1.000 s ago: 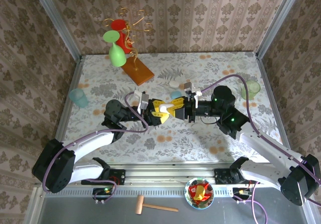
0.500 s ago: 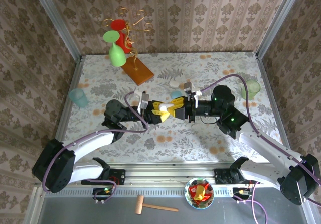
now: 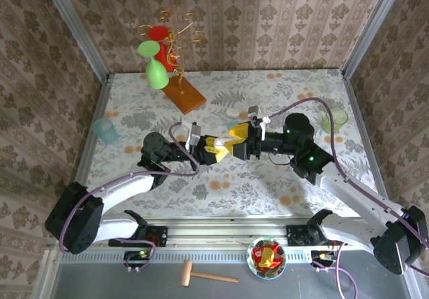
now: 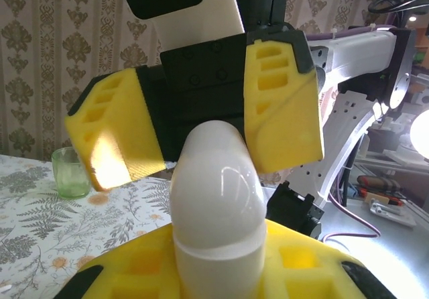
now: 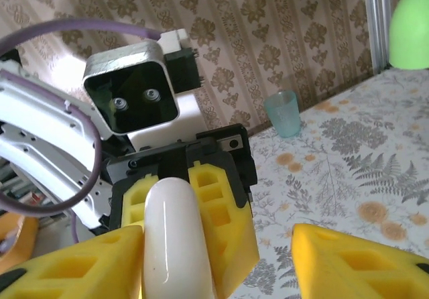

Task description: Insert the wireless bluetooth earbuds into the charging case

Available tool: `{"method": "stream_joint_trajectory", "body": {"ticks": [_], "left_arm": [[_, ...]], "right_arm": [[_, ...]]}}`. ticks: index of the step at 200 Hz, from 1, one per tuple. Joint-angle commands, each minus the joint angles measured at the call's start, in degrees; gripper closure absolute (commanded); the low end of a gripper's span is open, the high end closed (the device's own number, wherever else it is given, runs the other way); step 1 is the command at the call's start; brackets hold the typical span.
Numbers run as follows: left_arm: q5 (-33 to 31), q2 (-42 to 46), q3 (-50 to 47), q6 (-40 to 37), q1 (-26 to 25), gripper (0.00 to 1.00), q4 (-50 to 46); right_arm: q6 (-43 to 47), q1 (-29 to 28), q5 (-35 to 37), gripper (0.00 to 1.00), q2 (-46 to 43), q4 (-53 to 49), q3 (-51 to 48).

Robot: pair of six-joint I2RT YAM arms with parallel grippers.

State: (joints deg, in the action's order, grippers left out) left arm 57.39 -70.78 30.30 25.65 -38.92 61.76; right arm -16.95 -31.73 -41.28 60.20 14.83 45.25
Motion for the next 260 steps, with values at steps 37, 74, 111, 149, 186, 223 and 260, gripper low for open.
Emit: {"method": "stream_joint_trajectory", "body": {"ticks": [37,74,111,149,186,223,260], "left_arm": [[2.78,0.36,0.21,-5.73,-0.29,0.97,0.74],[2.04,0.55,0.02,-8.17,-0.24,0.96,-0.94],[0.01,1.14,-0.38,-10.36,0.20,0.96,-3.42],[-0.08,1.22,0.35,-9.14,0.25,0.96,-3.28],[-0.22,1.17,1.24,-8.00,0.26,0.96,-4.31],[-0.27,1.61,1.15,-8.18,0.25,0.96,-4.87],[0.35,1.53,1.07,-8.99,0.18,0.96,-4.65]], "right_arm": [[-2.76,1.49,4.06,0.14,0.53,-0.89,3.16],[-2.39,1.46,4.19,0.05,0.37,-3.28,4.26],[-2.23,1.45,1.04,0.00,-2.29,-2.53,3.66],[5.00,0.10,-0.70,0.00,-1.69,-9.71,3.07],[4.71,-0.10,5.26,0.00,0.58,-9.98,2.94],[2.03,1.95,11.00,0.00,1.19,-9.22,3.57],[-0.02,3.62,12.70,0.02,1.44,-7.89,4.32]]}}
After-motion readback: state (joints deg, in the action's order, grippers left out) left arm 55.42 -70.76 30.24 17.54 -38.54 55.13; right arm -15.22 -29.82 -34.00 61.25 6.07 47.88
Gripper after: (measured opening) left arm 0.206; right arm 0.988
